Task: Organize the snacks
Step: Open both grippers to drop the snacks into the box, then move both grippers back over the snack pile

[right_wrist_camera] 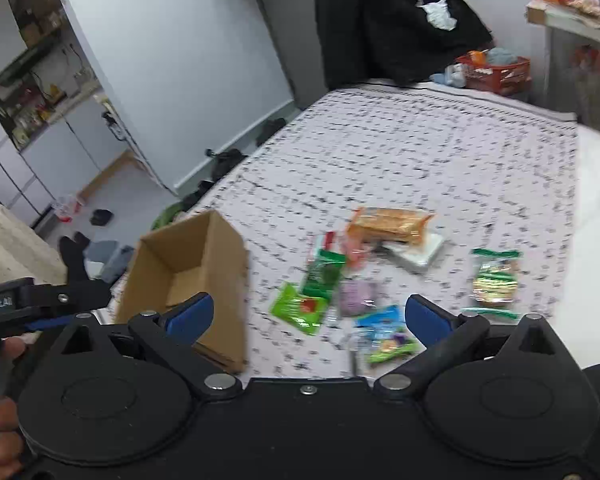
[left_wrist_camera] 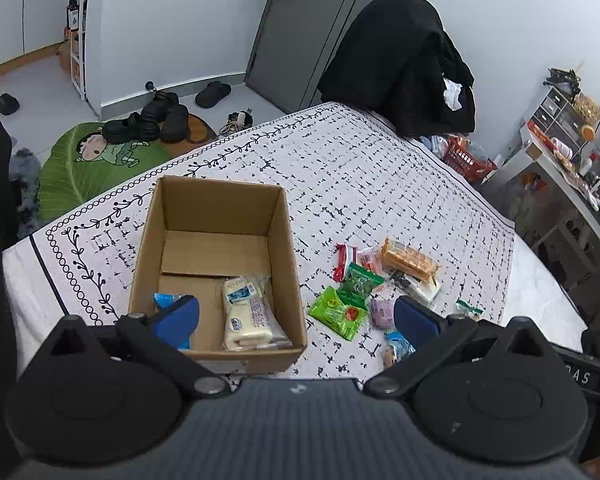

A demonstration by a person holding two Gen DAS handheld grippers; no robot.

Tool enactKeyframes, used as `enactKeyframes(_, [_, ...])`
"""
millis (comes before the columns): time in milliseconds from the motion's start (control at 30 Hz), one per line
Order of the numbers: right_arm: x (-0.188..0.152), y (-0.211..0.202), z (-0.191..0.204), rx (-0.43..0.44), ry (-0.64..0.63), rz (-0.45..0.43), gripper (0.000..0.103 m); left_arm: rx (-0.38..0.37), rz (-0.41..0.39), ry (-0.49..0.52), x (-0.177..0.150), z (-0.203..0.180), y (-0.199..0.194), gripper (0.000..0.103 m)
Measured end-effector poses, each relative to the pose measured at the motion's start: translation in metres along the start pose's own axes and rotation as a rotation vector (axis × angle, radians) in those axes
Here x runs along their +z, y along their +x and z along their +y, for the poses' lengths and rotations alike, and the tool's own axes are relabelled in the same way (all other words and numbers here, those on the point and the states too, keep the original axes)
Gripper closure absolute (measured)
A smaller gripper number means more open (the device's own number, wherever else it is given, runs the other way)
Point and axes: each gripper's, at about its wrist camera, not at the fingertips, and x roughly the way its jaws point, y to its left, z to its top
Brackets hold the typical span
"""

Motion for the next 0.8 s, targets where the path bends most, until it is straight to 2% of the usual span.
enactKeyframes(300, [-0.003, -0.015, -0.031, -0.016, 0.011, -0.001, 0.000, -0.017, 0.013, 0.013, -0.012, -0.024, 0.001, 0.000])
enactKeyframes(400, [-0.005, -0.016, -0.044, -0.021, 0.032, 0.005, 0.004, -0.033, 0.008, 0.010, -0.014, -0.032, 0.002, 0.000])
enactKeyframes(567, [-0.006, -0.014, -0.069, -0.001, 0.089, 0.037, 0.029, -0.065, 0.010, 0.012, -0.022, -0.045, 0.010, 0.003])
enactKeyframes(667, [-0.009, -0.015, -0.076, -0.022, 0.066, 0.025, 0.034, -0.075, 0.009, 0.006, -0.028, -0.051, 0.016, 0.007])
enactKeyframes(800, [-0.009, -0.011, -0.086, -0.010, 0.084, 0.046, 0.042, -0.083, 0.042, -0.007, -0.038, -0.059, 0.030, 0.018])
